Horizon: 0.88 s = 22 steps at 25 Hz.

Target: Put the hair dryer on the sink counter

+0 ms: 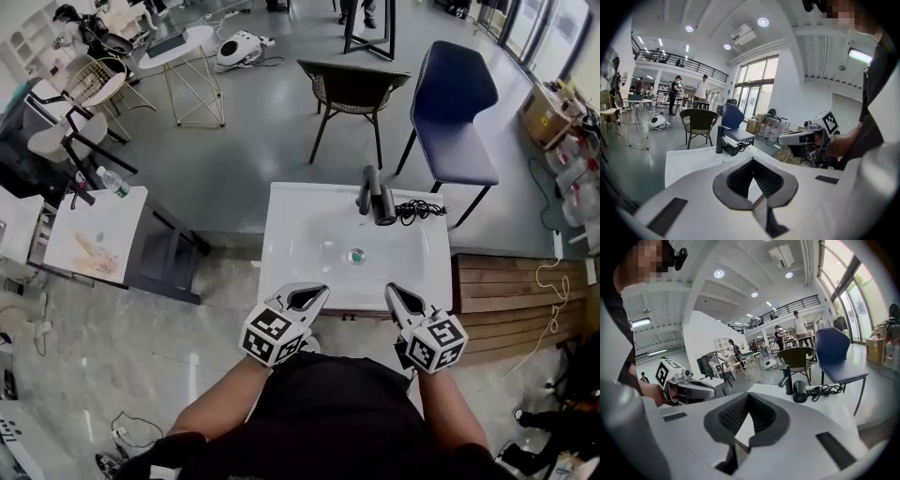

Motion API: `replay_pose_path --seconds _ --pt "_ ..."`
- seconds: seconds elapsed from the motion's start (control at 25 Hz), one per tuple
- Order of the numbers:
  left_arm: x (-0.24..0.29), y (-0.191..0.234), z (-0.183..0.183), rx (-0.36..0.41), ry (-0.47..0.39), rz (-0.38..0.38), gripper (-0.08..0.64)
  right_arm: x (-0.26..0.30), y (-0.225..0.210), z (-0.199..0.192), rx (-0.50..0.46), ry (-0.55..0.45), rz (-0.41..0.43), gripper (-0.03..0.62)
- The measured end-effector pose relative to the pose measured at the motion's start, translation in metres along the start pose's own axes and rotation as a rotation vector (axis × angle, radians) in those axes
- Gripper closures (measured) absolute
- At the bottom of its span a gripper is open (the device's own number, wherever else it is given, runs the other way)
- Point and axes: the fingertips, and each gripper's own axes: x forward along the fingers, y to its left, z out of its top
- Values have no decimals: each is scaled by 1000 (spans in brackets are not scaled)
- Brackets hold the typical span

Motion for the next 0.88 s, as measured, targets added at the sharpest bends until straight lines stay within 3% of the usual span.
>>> replay_pose_path --seconds 0.4,0.88 --pt "11 -65 0 -28 -21 53 560 -65 4 -8 9 -12 80 589" --pt "7 -138 -22 -52 -21 120 560 -128 -1 -51 55 3 136 589"
